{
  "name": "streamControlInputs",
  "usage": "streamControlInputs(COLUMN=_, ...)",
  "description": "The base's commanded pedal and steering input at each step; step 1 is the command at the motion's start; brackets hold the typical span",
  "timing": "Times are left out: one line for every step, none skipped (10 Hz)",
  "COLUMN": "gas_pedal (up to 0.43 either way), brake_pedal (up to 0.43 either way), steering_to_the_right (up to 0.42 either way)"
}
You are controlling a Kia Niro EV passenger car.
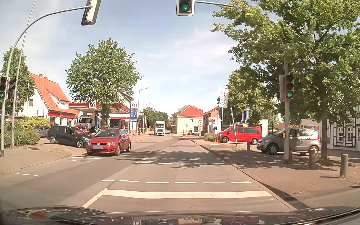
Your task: Follow the waypoints while adhering to traffic rules and regulations
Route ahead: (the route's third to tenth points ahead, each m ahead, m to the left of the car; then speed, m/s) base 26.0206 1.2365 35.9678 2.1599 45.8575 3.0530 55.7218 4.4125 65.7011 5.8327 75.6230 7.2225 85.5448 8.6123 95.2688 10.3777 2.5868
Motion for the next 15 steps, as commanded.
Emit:
streamControlInputs(gas_pedal=0.098, brake_pedal=0.0, steering_to_the_right=-0.027)
streamControlInputs(gas_pedal=0.098, brake_pedal=0.0, steering_to_the_right=-0.027)
streamControlInputs(gas_pedal=0.098, brake_pedal=0.0, steering_to_the_right=-0.027)
streamControlInputs(gas_pedal=0.098, brake_pedal=0.0, steering_to_the_right=-0.027)
streamControlInputs(gas_pedal=0.098, brake_pedal=0.0, steering_to_the_right=-0.027)
streamControlInputs(gas_pedal=0.098, brake_pedal=0.0, steering_to_the_right=-0.027)
streamControlInputs(gas_pedal=0.098, brake_pedal=0.0, steering_to_the_right=-0.027)
streamControlInputs(gas_pedal=0.098, brake_pedal=0.0, steering_to_the_right=-0.026)
streamControlInputs(gas_pedal=0.098, brake_pedal=0.0, steering_to_the_right=-0.026)
streamControlInputs(gas_pedal=0.098, brake_pedal=0.0, steering_to_the_right=-0.025)
streamControlInputs(gas_pedal=0.098, brake_pedal=0.0, steering_to_the_right=-0.025)
streamControlInputs(gas_pedal=0.098, brake_pedal=0.0, steering_to_the_right=-0.024)
streamControlInputs(gas_pedal=0.11, brake_pedal=0.0, steering_to_the_right=-0.024)
streamControlInputs(gas_pedal=0.118, brake_pedal=0.0, steering_to_the_right=-0.023)
streamControlInputs(gas_pedal=0.13, brake_pedal=0.0, steering_to_the_right=-0.023)
